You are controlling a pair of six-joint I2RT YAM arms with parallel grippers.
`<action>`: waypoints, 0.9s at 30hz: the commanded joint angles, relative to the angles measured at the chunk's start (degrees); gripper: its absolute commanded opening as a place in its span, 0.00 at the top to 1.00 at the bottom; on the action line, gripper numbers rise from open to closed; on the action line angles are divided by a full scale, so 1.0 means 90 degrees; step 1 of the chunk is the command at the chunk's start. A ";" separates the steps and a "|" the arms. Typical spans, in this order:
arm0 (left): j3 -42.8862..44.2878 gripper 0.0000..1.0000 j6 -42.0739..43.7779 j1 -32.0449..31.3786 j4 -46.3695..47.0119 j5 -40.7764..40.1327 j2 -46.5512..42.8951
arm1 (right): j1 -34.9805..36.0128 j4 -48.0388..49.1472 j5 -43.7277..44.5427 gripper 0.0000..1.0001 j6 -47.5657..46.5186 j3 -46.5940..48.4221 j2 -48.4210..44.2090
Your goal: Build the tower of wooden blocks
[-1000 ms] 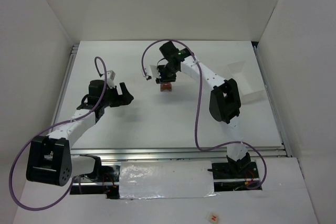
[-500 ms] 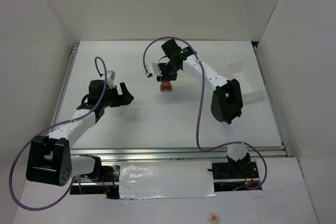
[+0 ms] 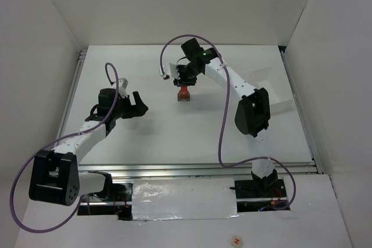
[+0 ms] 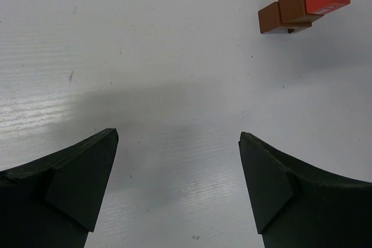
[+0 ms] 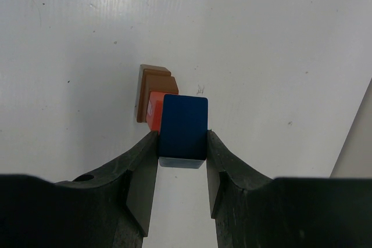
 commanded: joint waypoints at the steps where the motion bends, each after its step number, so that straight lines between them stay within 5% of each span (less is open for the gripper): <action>1: 0.0081 0.01 0.0104 -0.0030 0.0326 0.0138 0.0060 | -0.0048 -0.0036 -0.0155 0.78 0.0145 0.0253 -0.0041; 27: 0.0101 0.01 0.0104 -0.0039 0.0336 0.0157 0.0187 | -0.0087 0.0413 -0.0057 0.76 0.0282 -0.0206 0.0165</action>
